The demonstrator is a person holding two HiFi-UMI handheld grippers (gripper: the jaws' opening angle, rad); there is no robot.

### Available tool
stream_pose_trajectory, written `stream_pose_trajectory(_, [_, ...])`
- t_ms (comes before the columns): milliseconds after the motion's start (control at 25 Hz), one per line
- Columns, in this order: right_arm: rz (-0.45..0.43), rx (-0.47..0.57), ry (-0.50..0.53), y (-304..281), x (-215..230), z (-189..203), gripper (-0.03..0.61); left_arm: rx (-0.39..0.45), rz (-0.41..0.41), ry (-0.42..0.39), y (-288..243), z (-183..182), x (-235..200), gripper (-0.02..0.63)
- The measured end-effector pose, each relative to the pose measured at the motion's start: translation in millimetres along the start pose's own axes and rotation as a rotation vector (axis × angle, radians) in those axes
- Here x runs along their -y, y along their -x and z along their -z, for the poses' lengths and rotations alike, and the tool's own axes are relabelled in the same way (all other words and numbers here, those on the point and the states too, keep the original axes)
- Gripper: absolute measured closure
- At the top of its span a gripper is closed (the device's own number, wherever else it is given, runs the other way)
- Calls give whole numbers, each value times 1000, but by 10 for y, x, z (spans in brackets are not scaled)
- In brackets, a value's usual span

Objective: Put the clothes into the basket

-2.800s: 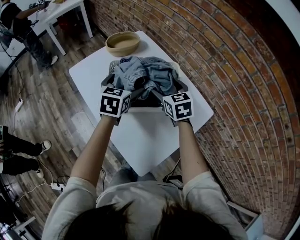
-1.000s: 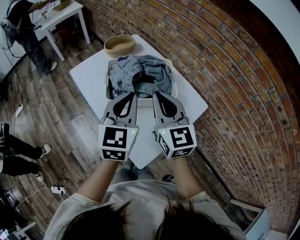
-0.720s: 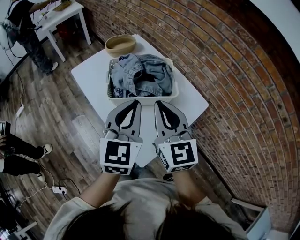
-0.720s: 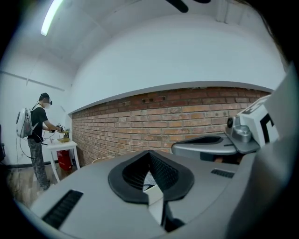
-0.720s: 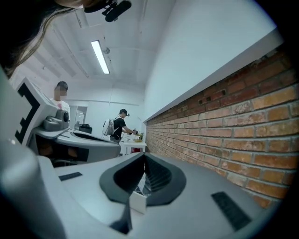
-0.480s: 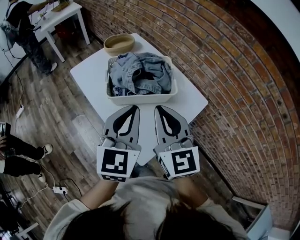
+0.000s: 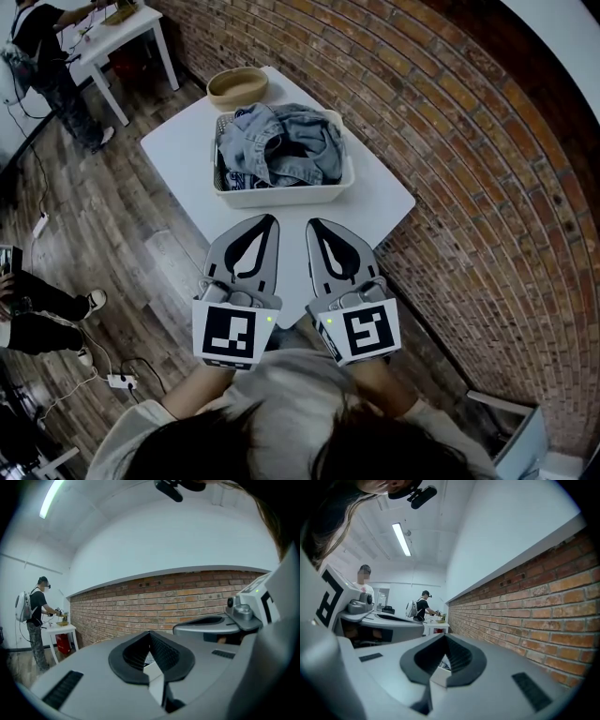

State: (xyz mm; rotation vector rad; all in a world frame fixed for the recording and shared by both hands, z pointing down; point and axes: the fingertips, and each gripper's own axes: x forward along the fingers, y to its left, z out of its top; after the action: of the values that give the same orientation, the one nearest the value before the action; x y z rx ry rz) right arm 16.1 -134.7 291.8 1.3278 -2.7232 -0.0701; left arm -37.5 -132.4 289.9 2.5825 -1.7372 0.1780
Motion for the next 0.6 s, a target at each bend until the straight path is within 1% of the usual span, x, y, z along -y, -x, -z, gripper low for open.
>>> stream_pose_trajectory(280, [2, 3, 0, 41, -23, -24, 572, 9, 5, 1, 37, -58, 49, 606])
stream_pose_trajectory(600, [0, -6, 4, 108, -61, 17, 572, -3, -15, 20, 95, 26, 24, 606])
